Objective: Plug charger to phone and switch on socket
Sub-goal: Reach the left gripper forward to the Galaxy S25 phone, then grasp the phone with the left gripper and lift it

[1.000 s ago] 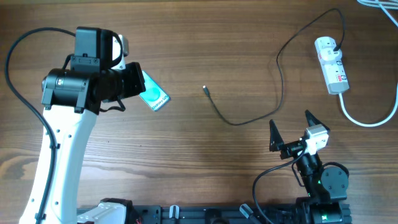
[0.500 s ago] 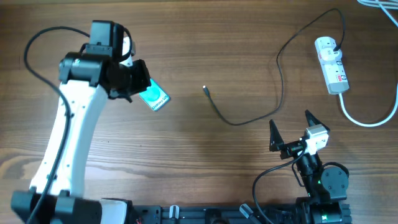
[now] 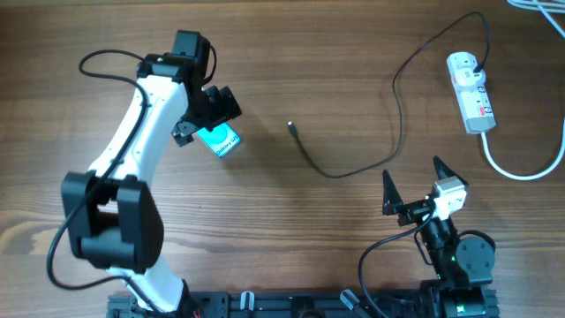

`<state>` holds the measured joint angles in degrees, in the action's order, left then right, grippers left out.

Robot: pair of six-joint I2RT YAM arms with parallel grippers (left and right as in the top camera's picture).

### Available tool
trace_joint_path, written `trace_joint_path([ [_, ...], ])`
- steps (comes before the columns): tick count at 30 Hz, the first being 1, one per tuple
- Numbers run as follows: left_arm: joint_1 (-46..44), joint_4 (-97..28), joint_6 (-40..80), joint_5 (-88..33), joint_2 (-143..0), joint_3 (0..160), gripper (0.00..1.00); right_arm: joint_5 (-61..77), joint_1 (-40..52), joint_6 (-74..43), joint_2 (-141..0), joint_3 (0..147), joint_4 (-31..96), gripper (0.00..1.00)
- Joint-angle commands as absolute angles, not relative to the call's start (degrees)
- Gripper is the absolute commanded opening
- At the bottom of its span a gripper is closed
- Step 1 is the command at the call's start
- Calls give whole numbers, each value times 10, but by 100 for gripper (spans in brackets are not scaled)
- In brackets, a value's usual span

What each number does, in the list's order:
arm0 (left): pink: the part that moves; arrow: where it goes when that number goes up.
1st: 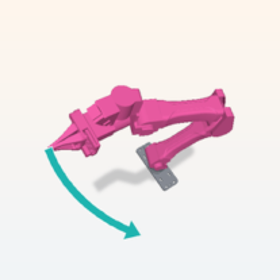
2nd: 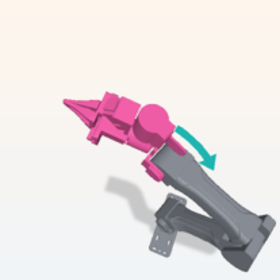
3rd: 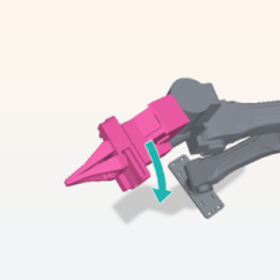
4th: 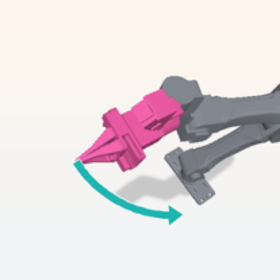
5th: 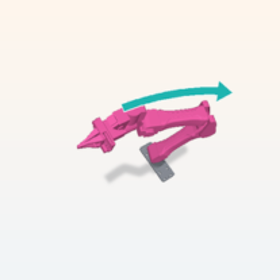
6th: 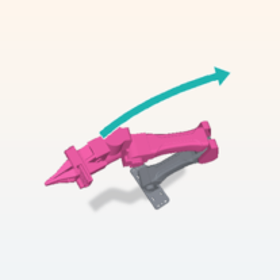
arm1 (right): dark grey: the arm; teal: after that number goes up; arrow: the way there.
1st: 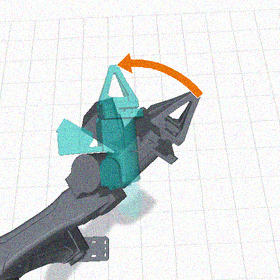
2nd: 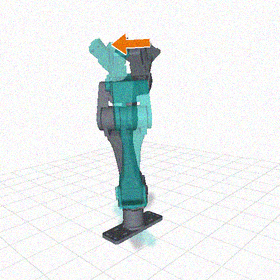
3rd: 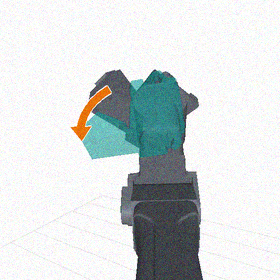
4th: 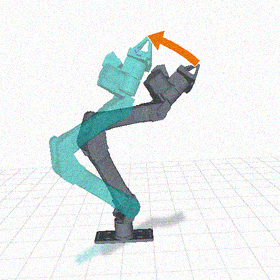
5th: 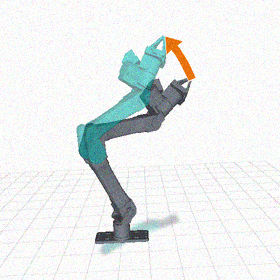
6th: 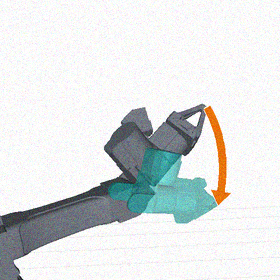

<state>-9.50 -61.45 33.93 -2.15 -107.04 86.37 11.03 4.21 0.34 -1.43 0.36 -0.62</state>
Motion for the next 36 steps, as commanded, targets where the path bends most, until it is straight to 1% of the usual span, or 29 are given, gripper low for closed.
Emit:
trace_joint_path([
  [1, -96, -580, 400, 12, -1107, 860, 100, 102, 40, 11, -14, 3, -8, 99],
  [6, -96, -535, 410, 13, -1160, 860, 100, 102, 40, 11, -14, 3, -8, 100],
  [10, -96, -520, 410, 37, -1197, 860, 100, 102, 40, 11, -14, 3, -8, 100],
  [16, -96, -519, 410, 37, -1231, 860, 100, 102, 40, 11, -14, 3, -8, 100],
  [25, -96, -496, 410, 37, -1234, 824, 100, 102, 40, 11, -14, 3, -8, 100],
  [36, -96, -470, 409, 37, -1234, 823, 100, 102, 40, 11, -14, 3, -8, 100],
])
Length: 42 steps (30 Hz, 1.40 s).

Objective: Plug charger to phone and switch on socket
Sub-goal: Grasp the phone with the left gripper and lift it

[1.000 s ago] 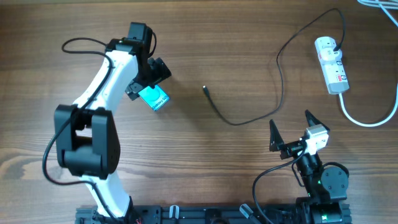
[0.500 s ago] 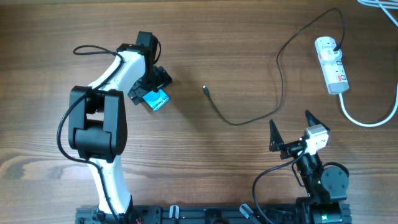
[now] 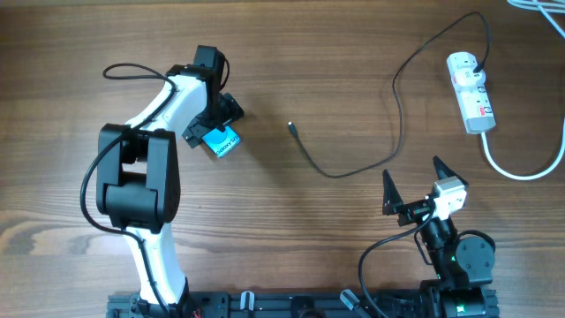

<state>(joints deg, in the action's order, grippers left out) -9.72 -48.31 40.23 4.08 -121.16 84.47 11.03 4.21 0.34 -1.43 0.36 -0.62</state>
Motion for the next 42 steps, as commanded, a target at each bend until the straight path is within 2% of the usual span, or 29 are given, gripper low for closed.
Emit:
trace_joint_path([
  [1, -96, -470, 409, 37, -1234, 823, 100, 102, 40, 11, -14, 3, -8, 100],
  [42, -96, -433, 408, 37, -1235, 823, 100, 102, 40, 11, -14, 3, -8, 100],
])
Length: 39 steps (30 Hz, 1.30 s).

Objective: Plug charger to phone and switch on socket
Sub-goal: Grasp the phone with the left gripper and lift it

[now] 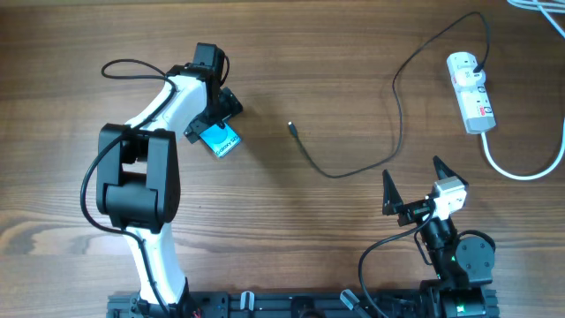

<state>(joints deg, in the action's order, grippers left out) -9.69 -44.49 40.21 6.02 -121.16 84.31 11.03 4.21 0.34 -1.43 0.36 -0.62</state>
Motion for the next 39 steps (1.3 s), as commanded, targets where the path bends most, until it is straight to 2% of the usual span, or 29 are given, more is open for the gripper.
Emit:
trace_joint_path([
  [1, -96, -432, 408, 37, -1235, 823, 100, 102, 40, 11, -14, 3, -8, 100],
  [35, -96, -422, 410, 35, -1235, 822, 100, 102, 40, 11, -14, 3, -8, 100],
  [37, -99, -439, 410, 33, -1235, 820, 98, 102, 40, 11, -14, 3, -8, 100],
  [39, -99, -445, 410, 33, -1235, 811, 90, 102, 40, 11, -14, 3, -8, 100],
])
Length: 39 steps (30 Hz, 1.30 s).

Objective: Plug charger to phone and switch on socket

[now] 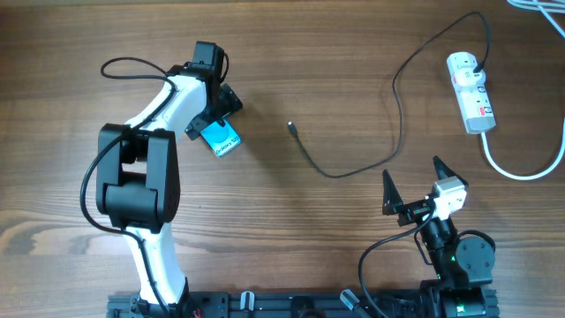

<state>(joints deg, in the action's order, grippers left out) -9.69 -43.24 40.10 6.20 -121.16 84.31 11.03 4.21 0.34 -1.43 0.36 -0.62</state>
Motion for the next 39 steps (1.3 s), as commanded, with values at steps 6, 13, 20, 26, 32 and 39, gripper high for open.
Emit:
trace_joint_path([
  [6, -99, -443, 410, 25, -1235, 777, 67, 102, 40, 11, -14, 3, -8, 100],
  [13, -99, -441, 409, 20, -1231, 777, 65, 102, 40, 11, -14, 3, -8, 100],
  [20, -98, -442, 377, -23, -1176, 778, 65, 102, 40, 11, -14, 3, -8, 100],
  [26, -98, -444, 362, -86, -1140, 778, 64, 102, 40, 11, -14, 3, -8, 100],
  [32, -88, -441, 307, -201, -1120, 778, 64, 102, 40, 11, -14, 3, -8, 100],
  [39, -36, -428, 247, -451, -1118, 778, 64, 108, 40, 8, -14, 3, -8, 100],
])
